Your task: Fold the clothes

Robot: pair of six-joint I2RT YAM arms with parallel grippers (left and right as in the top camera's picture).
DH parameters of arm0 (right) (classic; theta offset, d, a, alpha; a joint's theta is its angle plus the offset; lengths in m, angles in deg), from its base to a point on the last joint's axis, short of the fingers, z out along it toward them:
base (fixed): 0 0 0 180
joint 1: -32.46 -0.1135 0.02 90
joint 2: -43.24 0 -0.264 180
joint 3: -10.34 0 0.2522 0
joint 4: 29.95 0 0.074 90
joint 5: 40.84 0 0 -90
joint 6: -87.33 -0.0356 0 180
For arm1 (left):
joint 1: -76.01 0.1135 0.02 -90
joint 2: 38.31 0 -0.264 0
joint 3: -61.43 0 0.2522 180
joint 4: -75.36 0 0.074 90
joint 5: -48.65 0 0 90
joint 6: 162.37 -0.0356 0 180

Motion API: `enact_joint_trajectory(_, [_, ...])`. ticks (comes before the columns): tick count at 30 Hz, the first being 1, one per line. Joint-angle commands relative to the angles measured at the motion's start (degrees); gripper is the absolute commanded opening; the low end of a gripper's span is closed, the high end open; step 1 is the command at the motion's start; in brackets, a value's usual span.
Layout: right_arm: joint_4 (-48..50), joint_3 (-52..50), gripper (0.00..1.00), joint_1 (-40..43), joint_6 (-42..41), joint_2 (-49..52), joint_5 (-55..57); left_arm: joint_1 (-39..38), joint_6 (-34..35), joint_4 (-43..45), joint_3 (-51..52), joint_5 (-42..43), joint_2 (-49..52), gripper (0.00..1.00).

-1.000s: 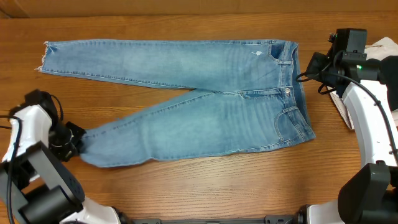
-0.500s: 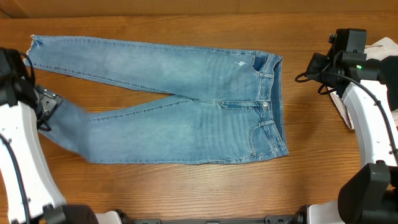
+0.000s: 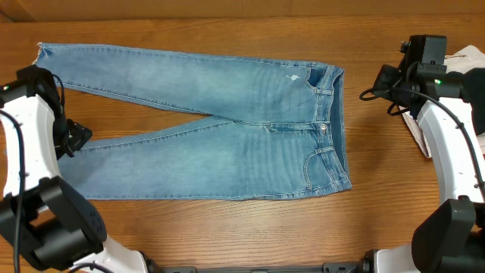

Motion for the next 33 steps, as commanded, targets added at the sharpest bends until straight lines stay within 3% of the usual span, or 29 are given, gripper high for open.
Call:
enact_joint_trajectory(1, [0.17,0.48,0.49,-0.15,0.2,-0.22,-0.26,1.2,-0.22,1.49,0.33,0.02,1.42,1.0])
enact_joint_trajectory(9, [0.17,0.48,0.49,-0.15,0.2,-0.22,-0.26,9.14,-0.7,8.09,0.63,4.61,1.44,1.0])
enact_joint_trajectory(19, [0.13,0.48,0.49,-0.15,0.2,-0.22,-0.28,21.46,-10.73,24.87,3.96,18.97,1.44,0.98])
enact_joint_trajectory(25, [0.09,0.48,0.49,-0.15,0.2,-0.22,-0.28,23.58,-11.13,34.34,8.55,19.1,1.44,0.98])
enact_joint_trajectory(33, [0.0,0.48,0.49,-0.15,0.2,-0.22,-0.28,23.61,-13.33,46.4,15.45,20.04,1.46,0.91])
